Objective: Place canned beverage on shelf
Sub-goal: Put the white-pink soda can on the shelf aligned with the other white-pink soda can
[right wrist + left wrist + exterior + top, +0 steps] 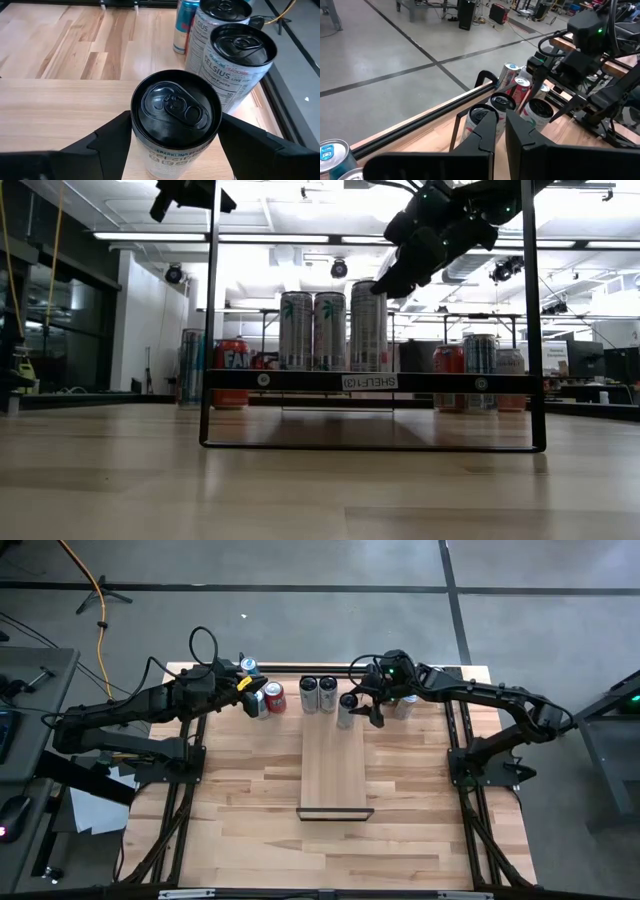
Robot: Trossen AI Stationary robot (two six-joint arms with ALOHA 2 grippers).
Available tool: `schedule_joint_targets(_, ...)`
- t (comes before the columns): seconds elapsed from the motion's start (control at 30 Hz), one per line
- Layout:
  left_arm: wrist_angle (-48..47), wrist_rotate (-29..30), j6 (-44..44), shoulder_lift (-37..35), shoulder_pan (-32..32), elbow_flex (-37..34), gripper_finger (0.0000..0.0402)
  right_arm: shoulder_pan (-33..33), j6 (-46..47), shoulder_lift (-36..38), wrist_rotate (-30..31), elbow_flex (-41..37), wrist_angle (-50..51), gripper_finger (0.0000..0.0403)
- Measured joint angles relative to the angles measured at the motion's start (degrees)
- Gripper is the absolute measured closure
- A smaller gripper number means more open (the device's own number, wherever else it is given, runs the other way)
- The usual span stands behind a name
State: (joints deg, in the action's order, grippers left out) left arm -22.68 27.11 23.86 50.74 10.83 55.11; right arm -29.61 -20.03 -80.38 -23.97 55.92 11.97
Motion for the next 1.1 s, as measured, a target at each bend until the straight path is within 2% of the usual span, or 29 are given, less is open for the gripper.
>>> schedule_joint_targets(0.23,-0.02,-0.88,-0.55,-0.01,0.00,0.00,0.0402,0.00,0.96,0.06,0.28,0.00,-0.13,0.0134)
schedule_joint_targets(0.33,-0.02,-0.93,-0.59,0.00,0.00,0.00,0.0402,0.02,0.35,0.25,0.46,-0.01,-0.15,0.0122)
schedule_joint_targets(0.67,-0.09,-1.05,-1.49,0.00,0.00,0.00,0.0402,0.00,0.68,2.62,9.10,-0.06,0.92,0.0010)
schedule_joint_targets(0.93,-0.15,-1.05,-1.51,0.00,0.00,0.00,0.0402,0.02,6.56,7.29,8.81,-0.07,2.74,0.0019)
schedule_joint_targets(1.1,-0.17,-1.05,-1.51,0.00,0.00,0.00,0.0401,0.02,13.65,11.79,8.70,-0.07,6.94,0.0020)
